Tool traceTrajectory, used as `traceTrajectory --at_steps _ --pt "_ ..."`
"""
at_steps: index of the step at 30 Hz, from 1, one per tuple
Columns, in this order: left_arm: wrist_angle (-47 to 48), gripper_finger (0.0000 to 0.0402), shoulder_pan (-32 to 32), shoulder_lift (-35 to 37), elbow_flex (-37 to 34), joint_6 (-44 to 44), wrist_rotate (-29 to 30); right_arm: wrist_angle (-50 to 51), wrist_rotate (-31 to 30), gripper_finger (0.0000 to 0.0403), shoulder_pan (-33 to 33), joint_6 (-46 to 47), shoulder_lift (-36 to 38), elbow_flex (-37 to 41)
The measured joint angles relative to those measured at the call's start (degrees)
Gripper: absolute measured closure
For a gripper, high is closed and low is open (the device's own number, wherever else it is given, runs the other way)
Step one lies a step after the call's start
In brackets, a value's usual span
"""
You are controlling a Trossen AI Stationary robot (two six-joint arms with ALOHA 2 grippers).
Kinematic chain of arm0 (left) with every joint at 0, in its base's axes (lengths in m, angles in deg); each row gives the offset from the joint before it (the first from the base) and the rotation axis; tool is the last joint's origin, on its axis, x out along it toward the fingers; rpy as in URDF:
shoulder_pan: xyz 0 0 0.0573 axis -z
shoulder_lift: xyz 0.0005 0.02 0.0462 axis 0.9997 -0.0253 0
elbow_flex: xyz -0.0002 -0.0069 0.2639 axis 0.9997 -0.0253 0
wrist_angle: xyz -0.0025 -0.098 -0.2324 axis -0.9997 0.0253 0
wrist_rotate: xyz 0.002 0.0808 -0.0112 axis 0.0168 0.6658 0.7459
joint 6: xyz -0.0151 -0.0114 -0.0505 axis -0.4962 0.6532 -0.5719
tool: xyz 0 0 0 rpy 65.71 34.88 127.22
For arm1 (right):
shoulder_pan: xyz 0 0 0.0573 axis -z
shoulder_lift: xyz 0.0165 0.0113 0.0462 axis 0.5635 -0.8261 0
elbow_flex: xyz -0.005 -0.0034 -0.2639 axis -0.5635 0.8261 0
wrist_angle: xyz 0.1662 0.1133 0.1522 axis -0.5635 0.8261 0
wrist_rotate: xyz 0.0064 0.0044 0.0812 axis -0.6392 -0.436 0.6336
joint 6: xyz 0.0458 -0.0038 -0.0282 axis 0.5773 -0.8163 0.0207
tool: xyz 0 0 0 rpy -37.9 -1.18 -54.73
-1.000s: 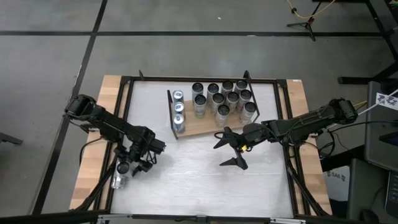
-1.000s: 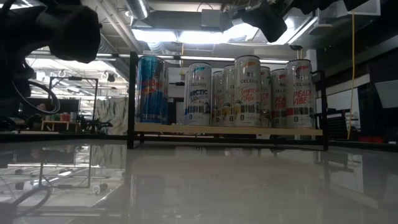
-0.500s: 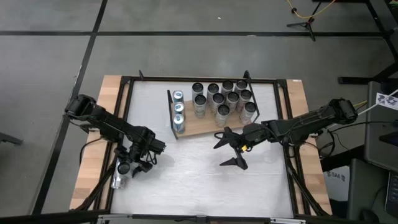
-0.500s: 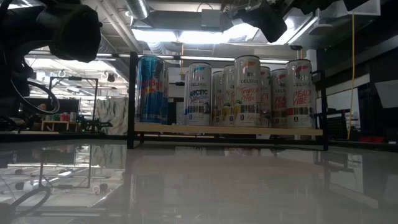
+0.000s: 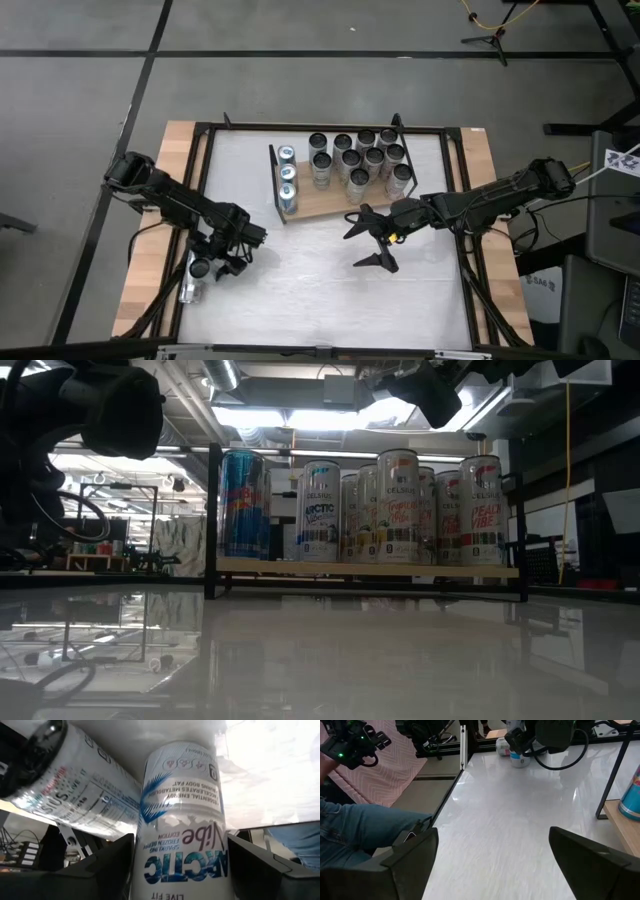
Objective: Place canned beverage on shelf
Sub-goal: Put the white-blue soda can on the shelf aligned with the other white-blue soda can
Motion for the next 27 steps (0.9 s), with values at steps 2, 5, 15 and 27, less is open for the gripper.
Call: traceTrajectory --at_steps 2,5,15,27 --pt "0.02 0.0113 0.0 0.0 0.0 0.27 0.46 0.0 0.0 0.0027 0.0 0.0 0.0 0.0" --pt "0.0 0.0113 0.0 0.0 0.0 0.27 0.63 0.0 0.0 0.0027 0.0 0.0 0.0 0.0" --pt "0.17 0.0113 -0.04 0.07 0.09 0.64 4.1 -0.02 0.0 0.0027 -0.02 0.0 0.0 0.0" --pt "0.76 0.0011 -0.02 0.07 -0.02 1.08 4.12 -0.02 0.0 0.0027 -0.01 0.01 0.0 0.0"
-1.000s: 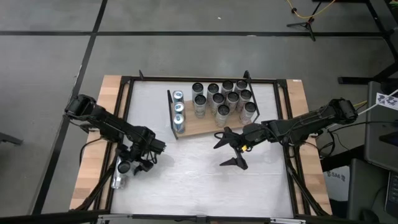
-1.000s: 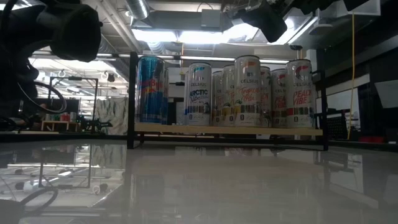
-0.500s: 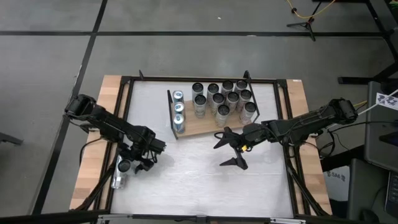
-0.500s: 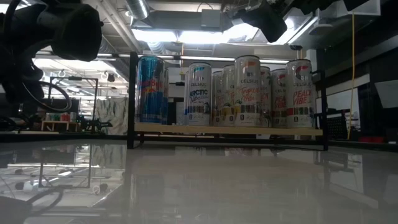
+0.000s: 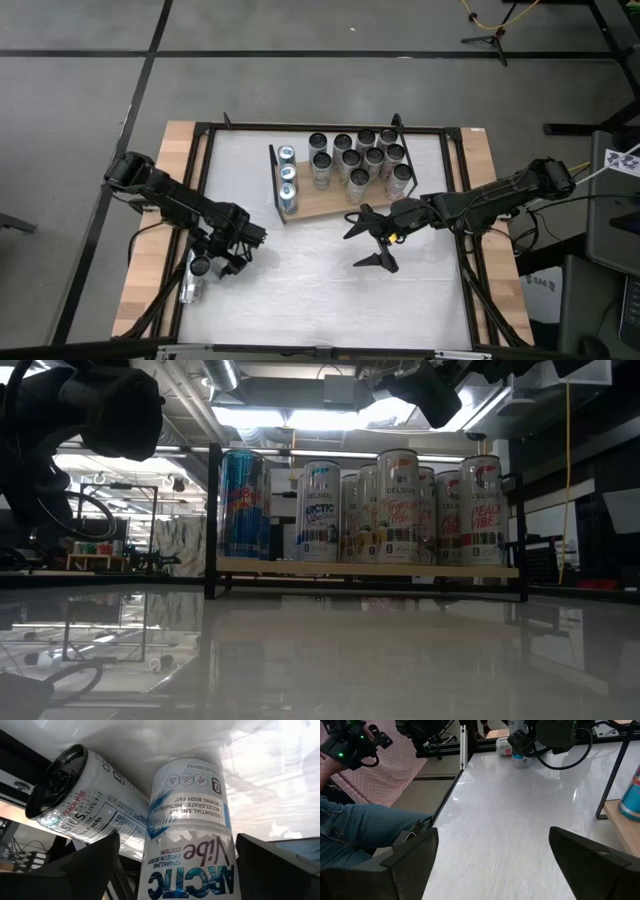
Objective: Place canned beverage on shelf
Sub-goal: Put the white-blue soda can on the shelf aligned with the other white-blue soda can
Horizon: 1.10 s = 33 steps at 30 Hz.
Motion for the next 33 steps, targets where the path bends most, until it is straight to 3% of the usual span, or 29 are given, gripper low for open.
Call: traceTrajectory --at_steps 7,21,27,33 --pt "1.88 0.0008 0.02 -0.07 4.0 -1.19 5.37 0.0 0.0 0.0027 -0.01 -0.01 0.0 0.0" --pt "22.18 0.0009 0.81 -0.07 21.96 -2.96 22.56 0.0 0.0 0.0027 -0.01 0.01 0.0 0.0" --pt "29.06 0.0009 3.98 -0.07 29.6 -10.2 26.08 0.0 0.0 0.0027 0.0 0.0 0.0 0.0" --pt "29.1 0.0009 9.64 0.55 34.09 -22.65 27.72 0.01 0.0 0.0027 -0.01 -0.01 0.0 0.0"
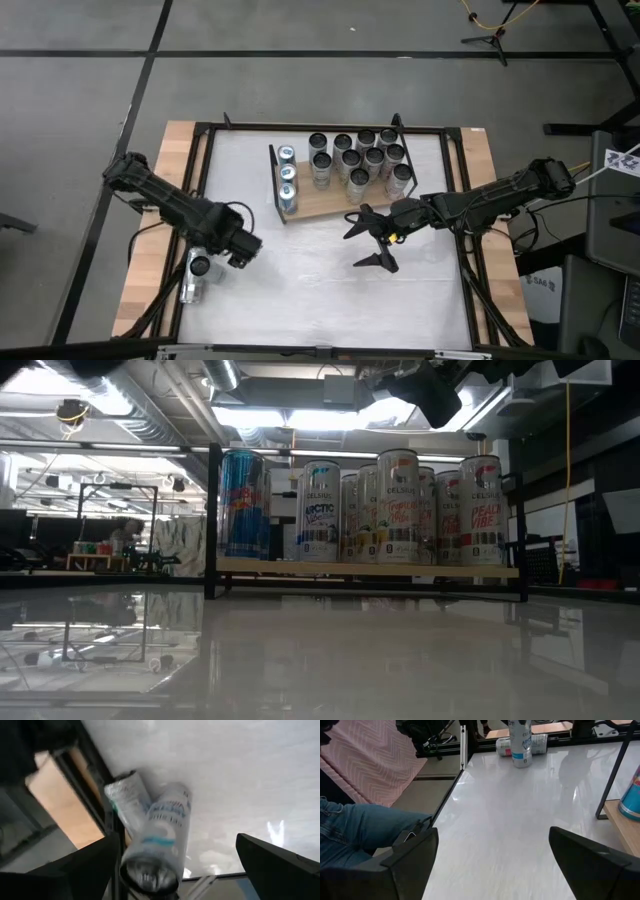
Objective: Place canned beverage on shelf
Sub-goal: Put the white-blue soda can on the shelf aligned with the other white-blue soda can
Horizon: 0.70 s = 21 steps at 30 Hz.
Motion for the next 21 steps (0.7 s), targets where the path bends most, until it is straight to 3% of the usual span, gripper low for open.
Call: traceTrajectory --at_steps 14,21 --pt "-3.71 0.0009 15.76 0.0 1.42 -42.56 -1.29 -0.01 0.0 0.0027 0.0 0.01 0.0 0.0" --pt "-3.79 0.0009 19.41 0.0 1.42 -52.16 0.42 -0.01 0.0 0.0027 0.0 0.02 0.0 0.0"
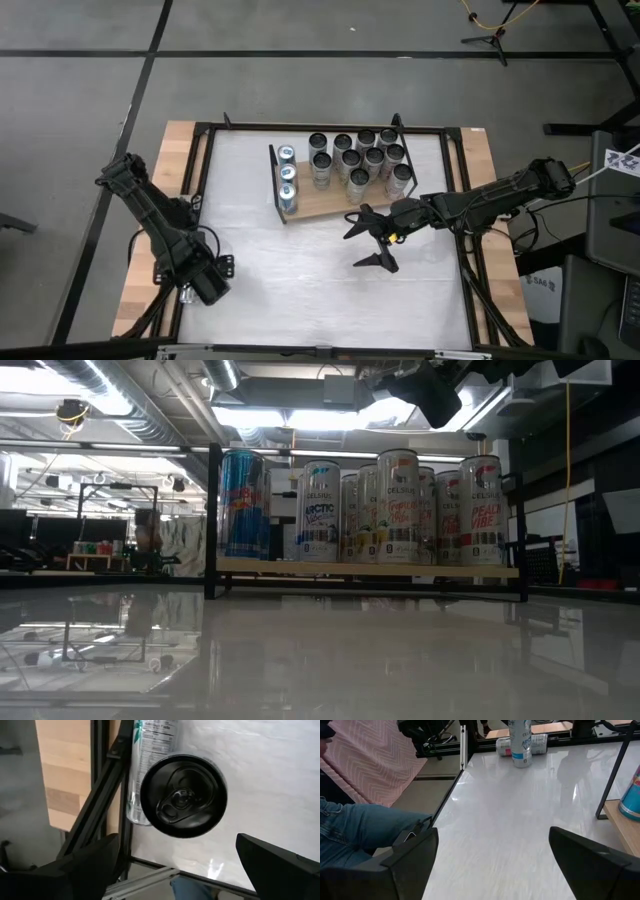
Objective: Place canned beverage on shelf
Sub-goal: Put the white-blue soda can on the shelf aligned with the other white-blue soda can
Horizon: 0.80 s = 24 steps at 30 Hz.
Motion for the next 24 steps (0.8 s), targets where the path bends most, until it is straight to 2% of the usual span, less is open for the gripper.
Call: traceTrajectory --at_steps 10,24 --pt "0.79 0.0009 0.44 -0.22 0.0 -1.42 0.09 0.02 0.0 0.0027 0.0 -0.01 0.0 0.0" --pt "1.72 0.0009 0.51 -0.24 -0.02 0.56 3.44 0.01 0.0 0.0027 0.0 -0.02 0.0 0.0"
